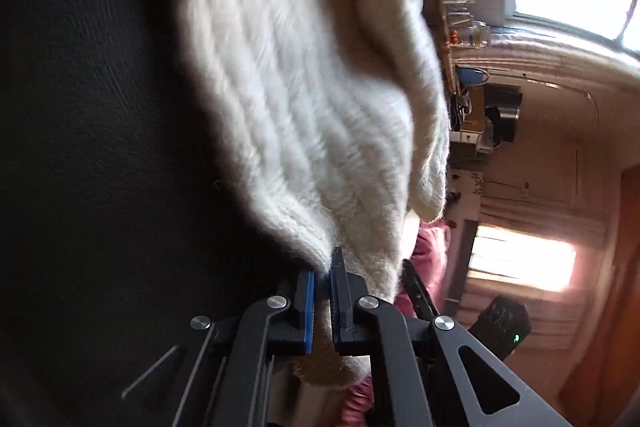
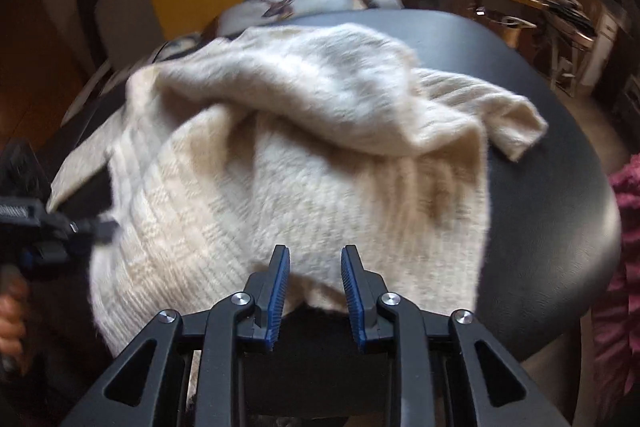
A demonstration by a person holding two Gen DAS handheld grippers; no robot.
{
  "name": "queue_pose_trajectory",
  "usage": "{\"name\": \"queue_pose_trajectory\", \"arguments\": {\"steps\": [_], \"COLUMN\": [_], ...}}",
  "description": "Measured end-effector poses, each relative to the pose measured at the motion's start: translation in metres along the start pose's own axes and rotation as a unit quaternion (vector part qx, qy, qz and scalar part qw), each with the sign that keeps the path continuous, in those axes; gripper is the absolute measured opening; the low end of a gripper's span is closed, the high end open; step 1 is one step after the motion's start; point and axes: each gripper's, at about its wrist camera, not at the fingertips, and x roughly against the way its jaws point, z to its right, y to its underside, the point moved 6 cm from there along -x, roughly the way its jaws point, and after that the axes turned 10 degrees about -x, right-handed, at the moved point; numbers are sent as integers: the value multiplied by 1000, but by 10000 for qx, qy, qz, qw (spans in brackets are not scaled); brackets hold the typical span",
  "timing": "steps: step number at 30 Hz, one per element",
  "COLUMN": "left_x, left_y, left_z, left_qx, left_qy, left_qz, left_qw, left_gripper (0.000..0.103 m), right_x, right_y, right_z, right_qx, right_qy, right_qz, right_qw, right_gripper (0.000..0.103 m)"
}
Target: Fold clothes
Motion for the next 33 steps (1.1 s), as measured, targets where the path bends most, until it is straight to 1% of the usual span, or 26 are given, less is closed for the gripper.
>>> {"name": "queue_pose_trajectory", "arguments": {"steps": [1,2,3,4,6,10,13,15,16,18,20,22,23,25,26,27,28,29,30,31,32,33], "left_x": [10,21,32,42,63,105,137,157,162,168,173,179,187,217,231,251,274,297,323,351,378,402], "left_y": [-2,-5,-7,-9,-15,-21,-21,-21,-19,-12,-4,2,3,5,5,6,5,6,7,10,13,17], "left_z": [3,5,7,9,2,-28,-56,-72,-77,-88,-96,-101,-103,-107,-109,-113,-121,-130,-143,-156,-172,-188], "left_qx": [-150,-281,-413,-526,-654,-585,-468,-378,-365,-330,-334,-325,-300,-285,-277,-254,-192,-104,-1,111,247,427], "left_qy": [-30,-71,-113,-168,-322,-688,-950,-1122,-1178,-1131,-1102,-1044,-1039,-1056,-1064,-1114,-1230,-1410,-1744,-2185,-2625,-2932], "left_qz": [82,154,226,298,447,738,930,1036,1051,945,781,751,811,1066,1194,1374,1610,1850,2111,2366,2589,2721], "left_qw": [9998,9995,9988,9980,9963,9932,9900,9875,9868,9885,9903,9912,9908,9883,9867,9839,9791,9725,9618,9467,9292,9155], "left_gripper": [6,6,6,6,5,5,5,5,5,5,6,7,7,7,11,14,24,31,35,38,41,44], "right_x": [-7,-13,-18,-20,-19,-17,-16,-13,-11,-5,5,15,20,25,25,24,22,19,13,5,1,-1], "right_y": [2,3,5,6,7,20,29,32,33,33,30,24,22,19,21,23,24,27,29,33,38,43], "right_z": [-4,-6,-6,-9,-16,-19,-12,-11,-13,-22,-36,-57,-72,-103,-118,-132,-146,-156,-171,-190,-205,-215], "right_qx": [71,132,189,218,250,370,322,230,176,156,277,461,535,726,854,985,1114,1233,1355,1494,1621,1721], "right_qy": [40,178,365,400,310,404,595,636,563,318,190,49,-75,-405,-535,-658,-779,-884,-975,-1069,-1149,-1195], "right_qz": [-104,-162,-180,-165,-107,-227,-314,-386,-435,-414,-262,-84,-11,53,56,42,28,-5,-60,-136,-213,-274], "right_qw": [9999,9996,9990,9988,9991,9982,9972,9970,9973,9985,9991,9989,9985,9965,9949,9930,9907,9884,9859,9829,9798,9774], "right_gripper": [31,31,31,29,19,19,19,19,21,22,23,24,25,27,28,28,28,28,28,28,28,28]}}
